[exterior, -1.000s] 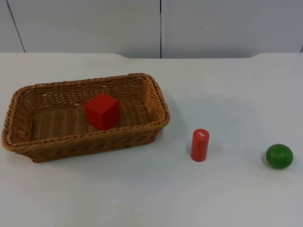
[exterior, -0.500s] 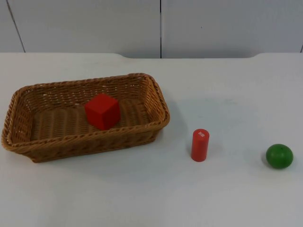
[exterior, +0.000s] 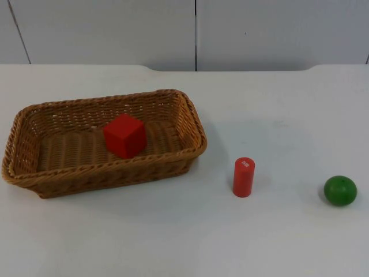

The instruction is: Pick up the basket with the left hand and place the object to the left of the red cylinder into the basket with the right hand.

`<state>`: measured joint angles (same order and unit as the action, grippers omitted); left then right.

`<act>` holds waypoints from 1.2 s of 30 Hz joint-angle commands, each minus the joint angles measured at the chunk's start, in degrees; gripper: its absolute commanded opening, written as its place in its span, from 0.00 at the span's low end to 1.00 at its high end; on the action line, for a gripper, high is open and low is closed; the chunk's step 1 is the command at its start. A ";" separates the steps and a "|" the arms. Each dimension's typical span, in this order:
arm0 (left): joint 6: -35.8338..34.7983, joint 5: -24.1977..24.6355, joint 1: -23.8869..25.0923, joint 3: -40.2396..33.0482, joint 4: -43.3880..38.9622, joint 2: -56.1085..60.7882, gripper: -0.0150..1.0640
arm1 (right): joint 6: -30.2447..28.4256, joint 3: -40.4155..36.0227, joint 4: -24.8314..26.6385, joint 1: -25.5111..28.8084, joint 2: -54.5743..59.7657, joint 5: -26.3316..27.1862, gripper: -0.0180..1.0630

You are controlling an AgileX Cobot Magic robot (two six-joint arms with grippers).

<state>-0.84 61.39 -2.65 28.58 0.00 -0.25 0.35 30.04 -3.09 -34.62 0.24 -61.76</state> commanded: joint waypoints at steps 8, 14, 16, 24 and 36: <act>-0.35 0.20 -0.18 -0.27 0.00 0.25 0.99 | 0.26 -0.54 0.25 0.14 -0.24 -0.04 0.81; -0.35 0.20 -0.18 -0.27 0.00 0.25 0.99 | 0.26 -0.54 0.25 0.14 -0.24 -0.04 0.99; -0.35 0.20 -0.18 -0.27 0.00 0.25 0.99 | 0.26 -0.54 0.25 0.14 -0.24 -0.04 0.99; -0.35 0.20 -0.18 -0.27 0.00 0.25 0.99 | 0.26 -0.54 0.25 0.14 -0.24 -0.04 0.99; -0.35 0.20 -0.18 -0.27 0.00 0.25 0.99 | 0.26 -0.43 0.47 13.59 -0.24 0.07 0.99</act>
<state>-0.84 61.39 -2.65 28.58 0.00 -0.25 0.46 29.93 -3.00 -21.58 0.24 -61.87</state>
